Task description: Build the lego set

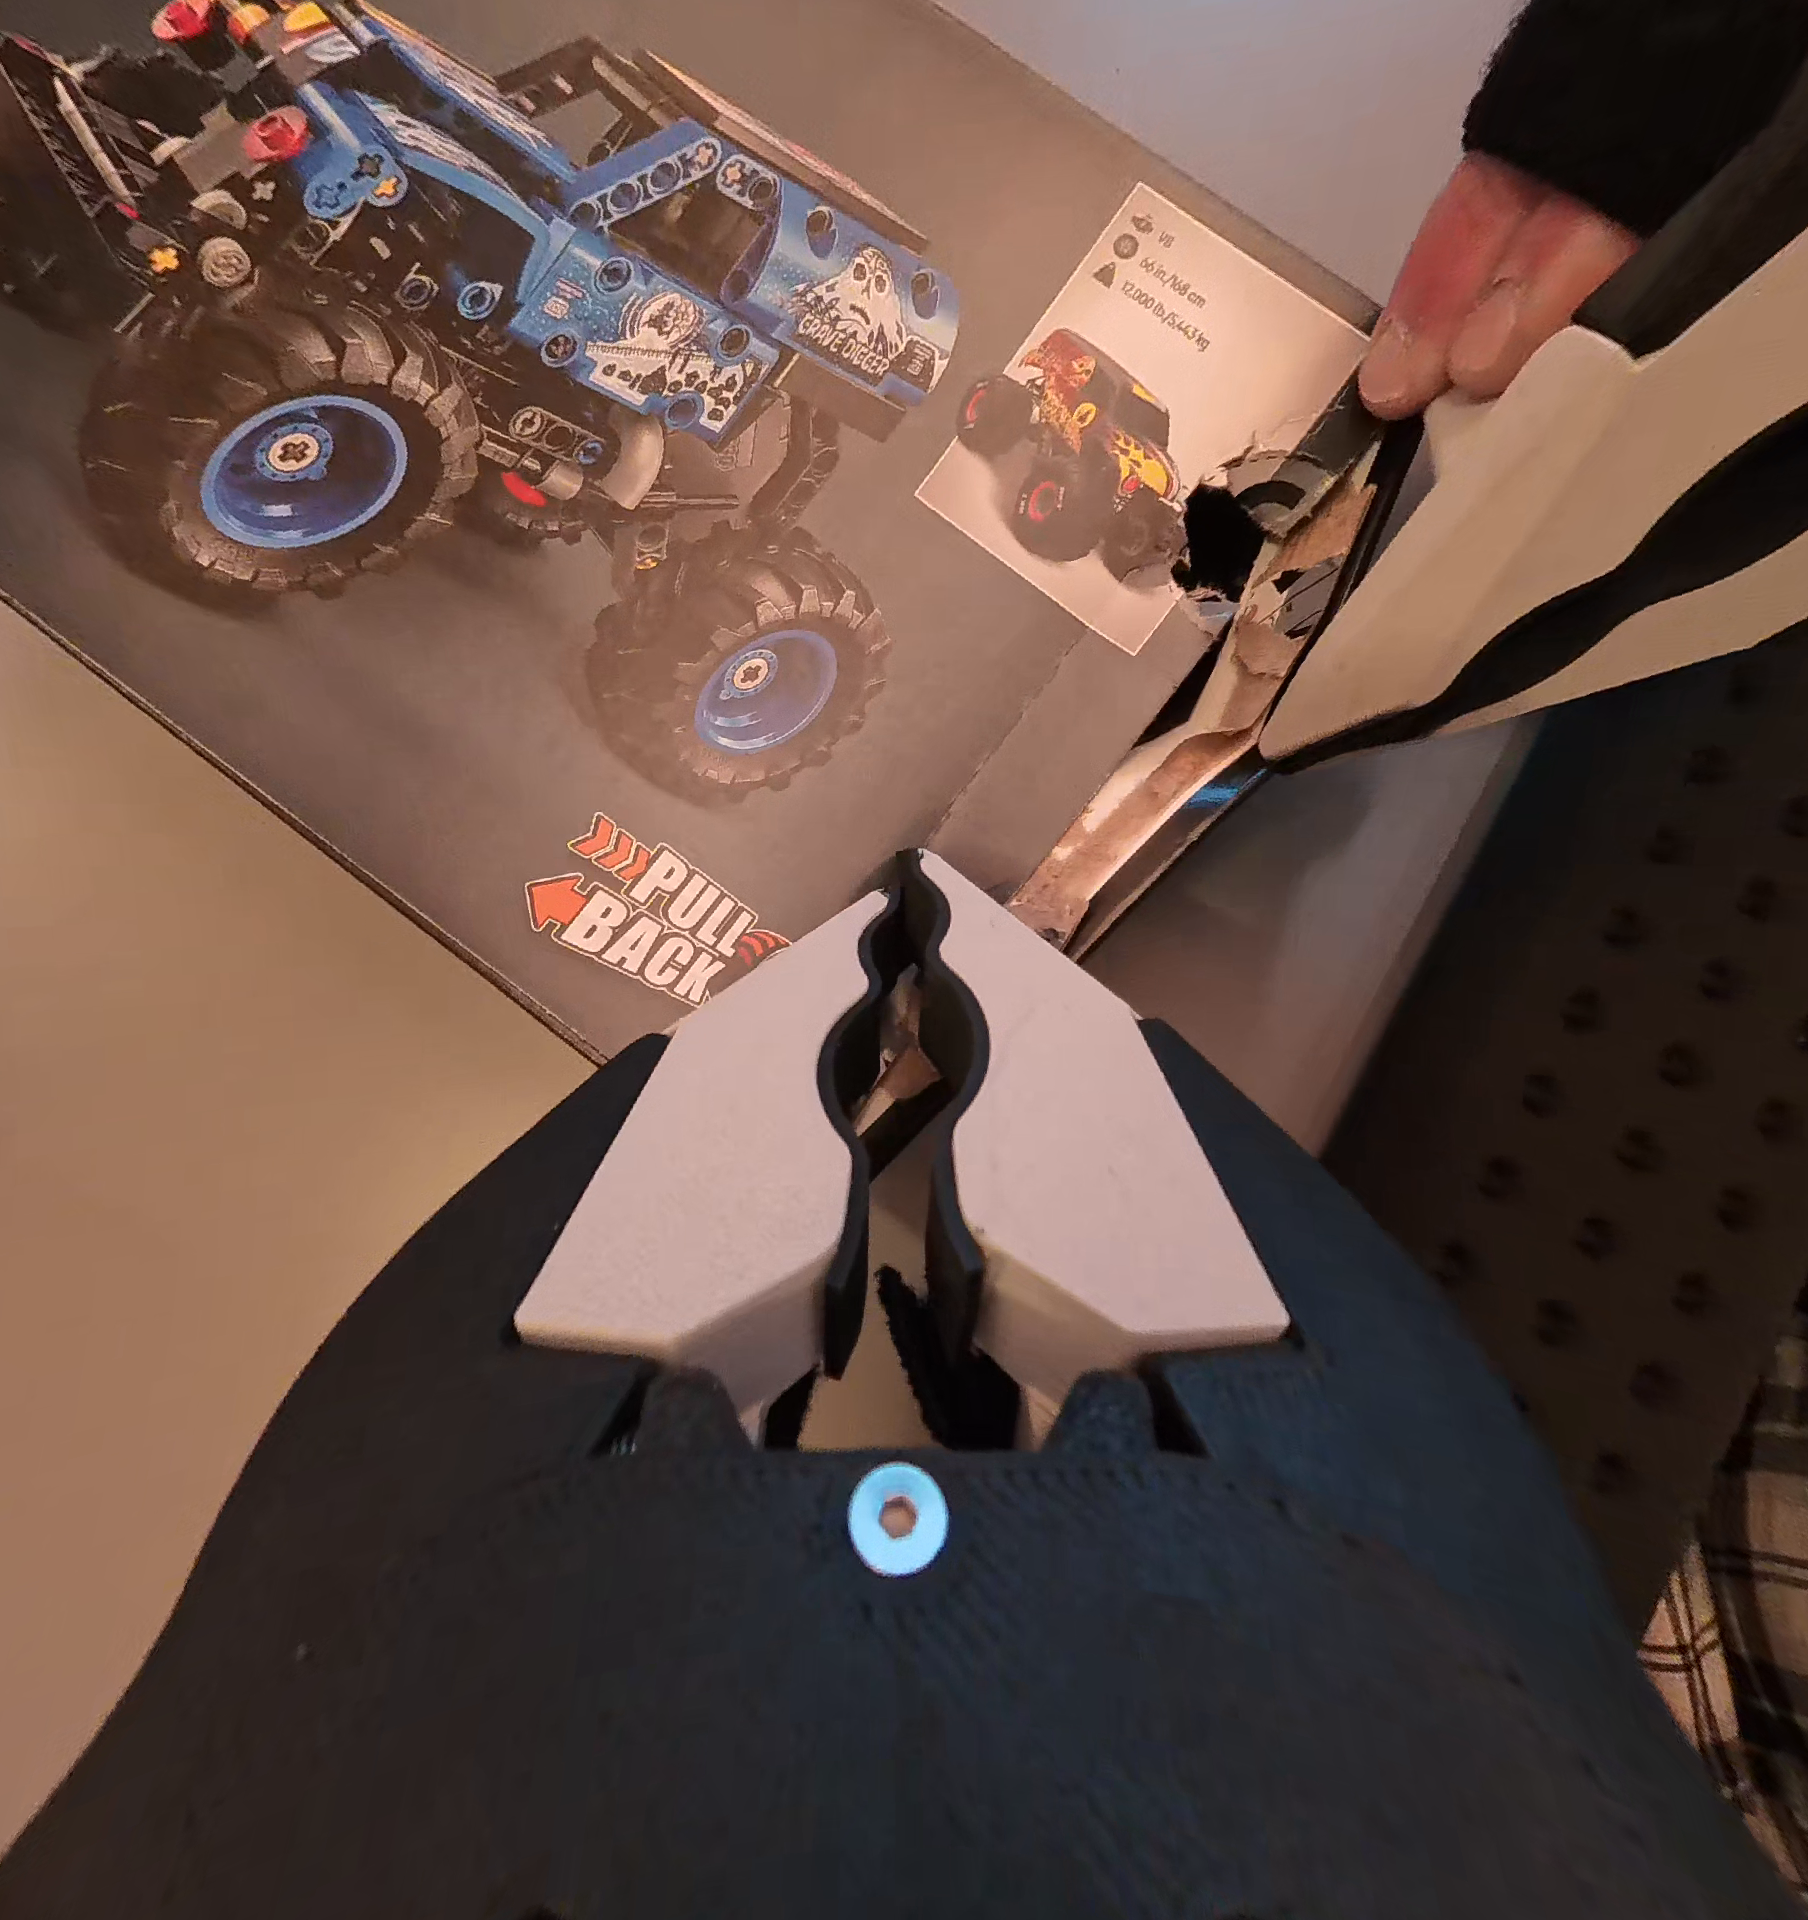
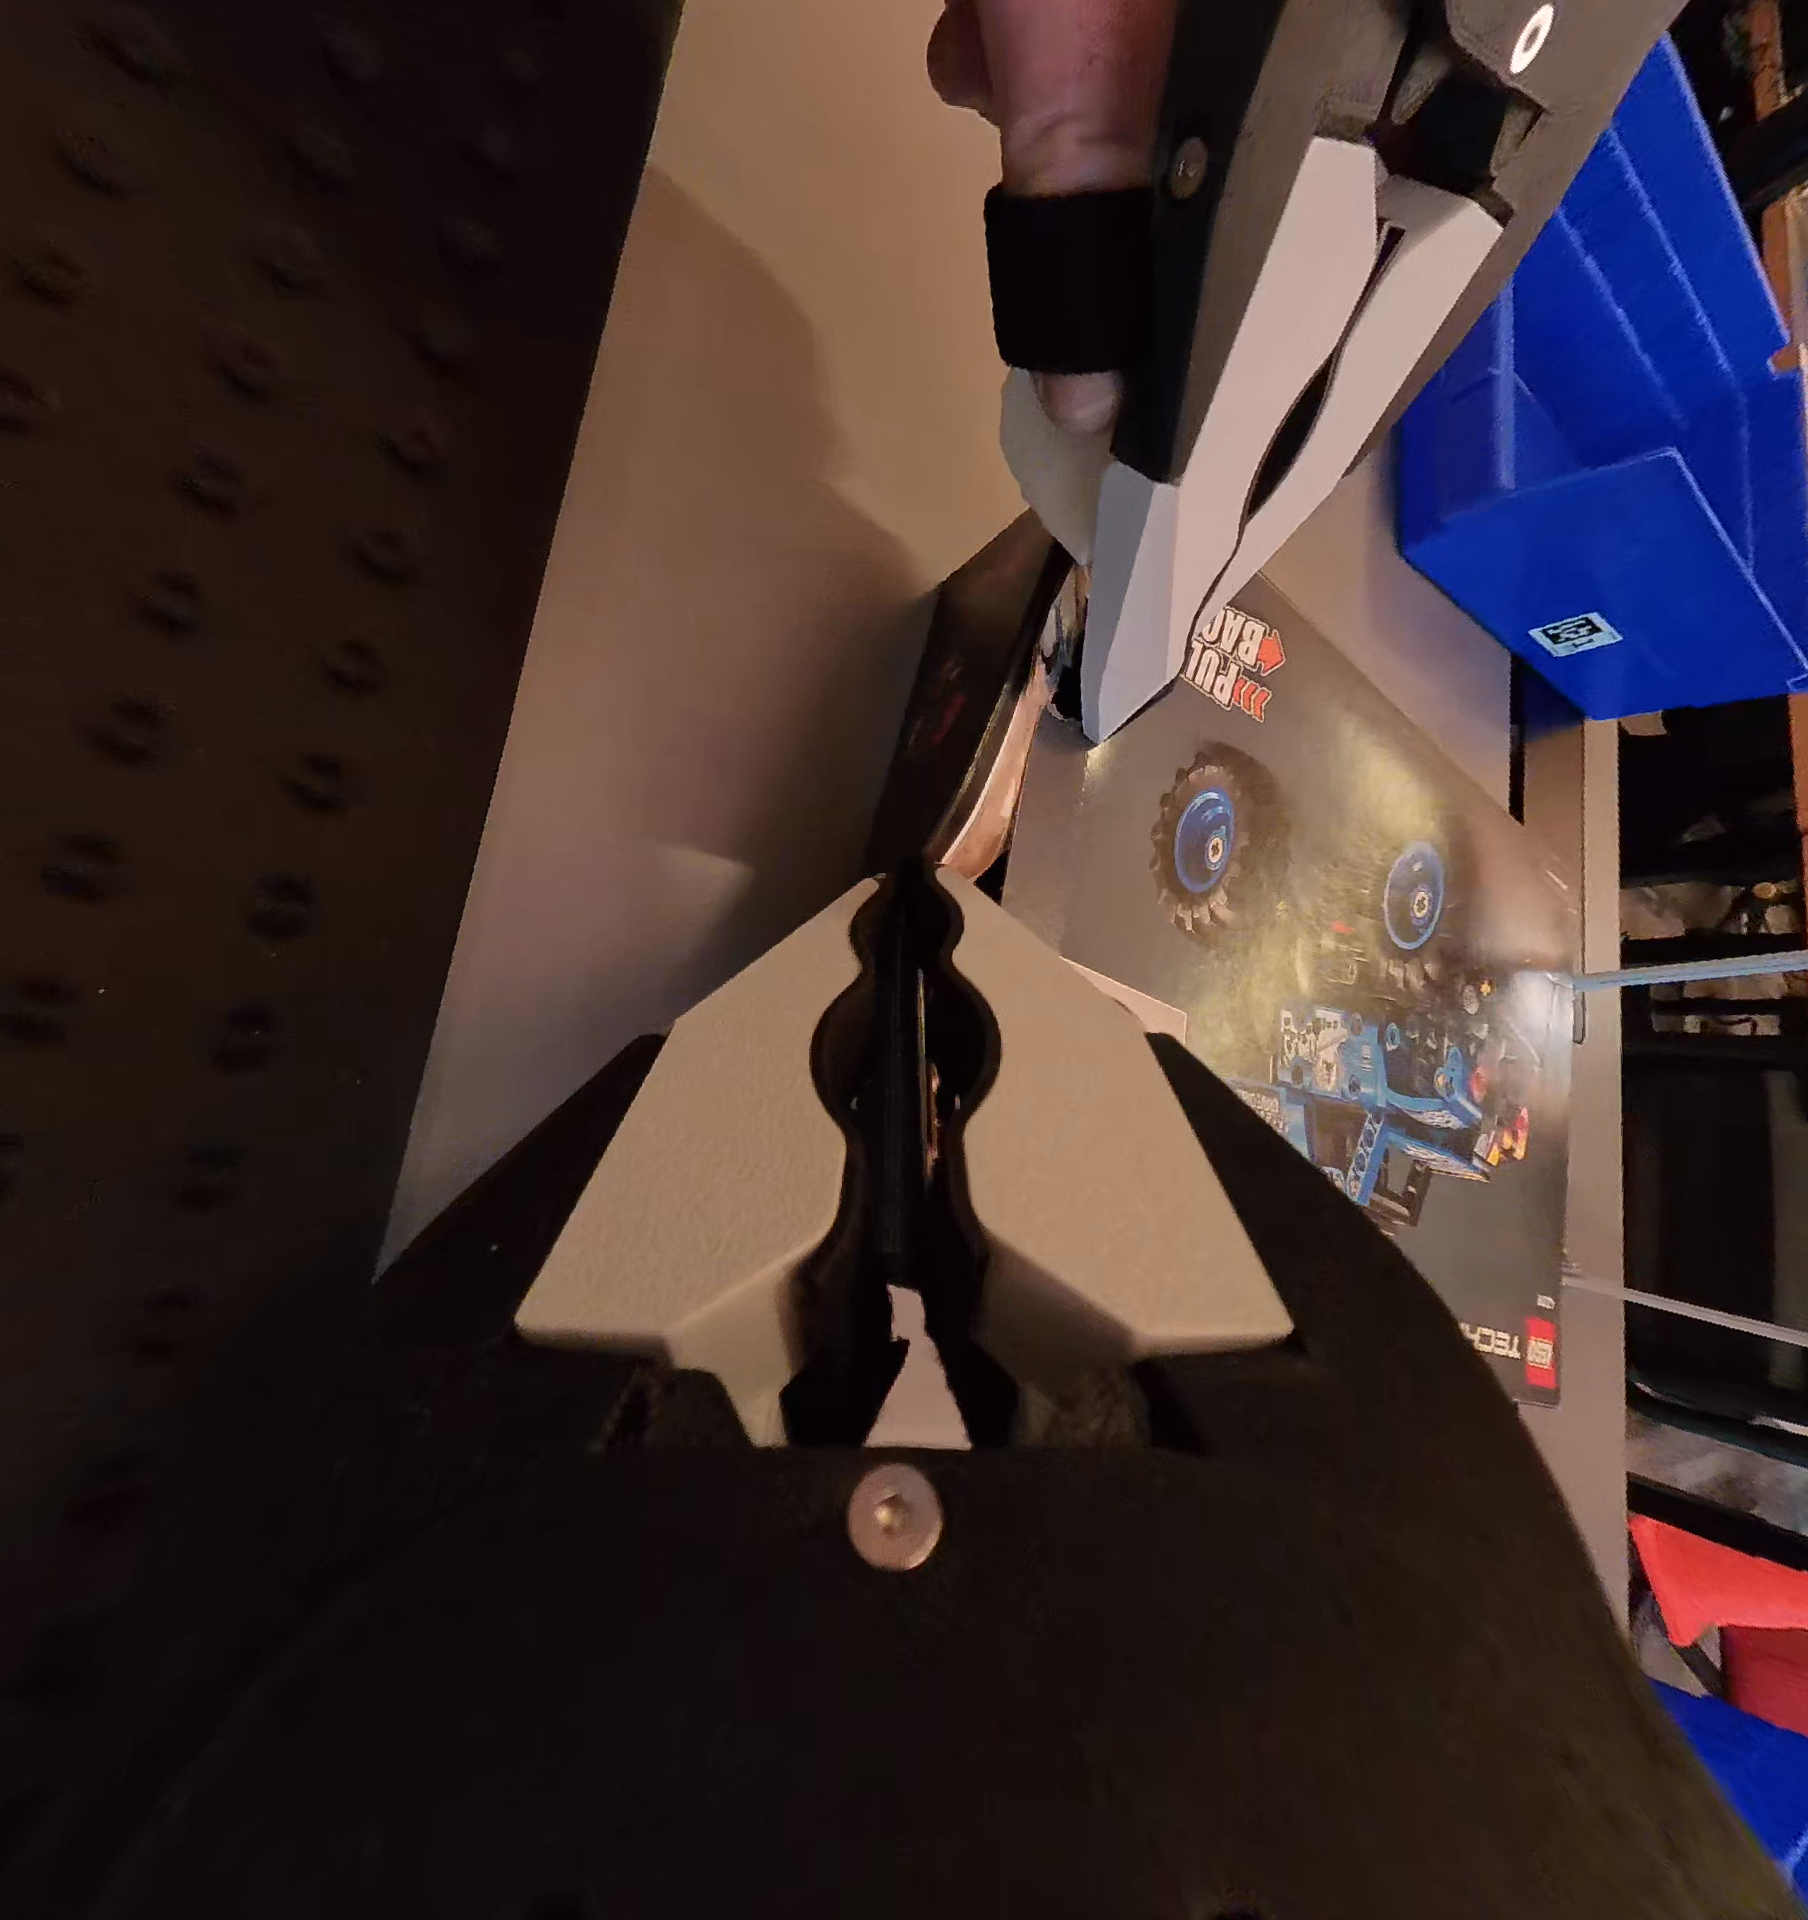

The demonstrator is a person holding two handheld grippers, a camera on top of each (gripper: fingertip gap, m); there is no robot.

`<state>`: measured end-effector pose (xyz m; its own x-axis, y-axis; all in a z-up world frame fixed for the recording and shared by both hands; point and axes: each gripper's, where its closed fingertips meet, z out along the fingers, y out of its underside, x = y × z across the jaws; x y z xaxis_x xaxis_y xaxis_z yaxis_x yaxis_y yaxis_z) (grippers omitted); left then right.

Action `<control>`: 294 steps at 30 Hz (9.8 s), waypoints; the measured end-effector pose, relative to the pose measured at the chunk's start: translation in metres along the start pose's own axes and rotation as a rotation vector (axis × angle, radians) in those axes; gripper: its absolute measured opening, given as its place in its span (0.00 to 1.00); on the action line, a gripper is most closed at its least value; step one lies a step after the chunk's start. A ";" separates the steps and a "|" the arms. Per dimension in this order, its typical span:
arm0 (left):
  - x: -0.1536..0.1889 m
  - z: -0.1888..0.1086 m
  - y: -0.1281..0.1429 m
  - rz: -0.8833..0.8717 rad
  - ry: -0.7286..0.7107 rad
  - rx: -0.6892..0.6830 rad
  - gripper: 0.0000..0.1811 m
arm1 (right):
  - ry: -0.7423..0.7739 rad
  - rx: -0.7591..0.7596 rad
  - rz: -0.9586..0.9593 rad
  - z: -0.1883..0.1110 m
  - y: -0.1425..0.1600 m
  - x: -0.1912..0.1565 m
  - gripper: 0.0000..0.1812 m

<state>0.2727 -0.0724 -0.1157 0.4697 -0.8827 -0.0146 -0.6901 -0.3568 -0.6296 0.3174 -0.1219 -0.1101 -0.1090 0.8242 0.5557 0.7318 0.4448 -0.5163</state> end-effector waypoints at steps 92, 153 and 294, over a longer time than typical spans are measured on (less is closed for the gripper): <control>-0.025 -0.005 -0.014 0.176 -0.038 0.188 0.06 | 0.139 0.036 -0.028 0.030 -0.048 -0.009 0.03; 0.040 0.054 -0.095 0.213 0.100 0.207 0.22 | 0.155 -0.048 0.640 -0.059 0.080 -0.007 0.22; 0.029 0.079 -0.119 0.343 -0.024 0.136 0.06 | 0.087 -0.085 1.154 -0.062 0.177 0.086 0.20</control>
<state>0.4122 -0.0315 -0.1025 0.2371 -0.9360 -0.2601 -0.7313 0.0043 -0.6820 0.4787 0.0062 -0.1130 0.6970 0.6960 -0.1727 0.4088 -0.5835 -0.7017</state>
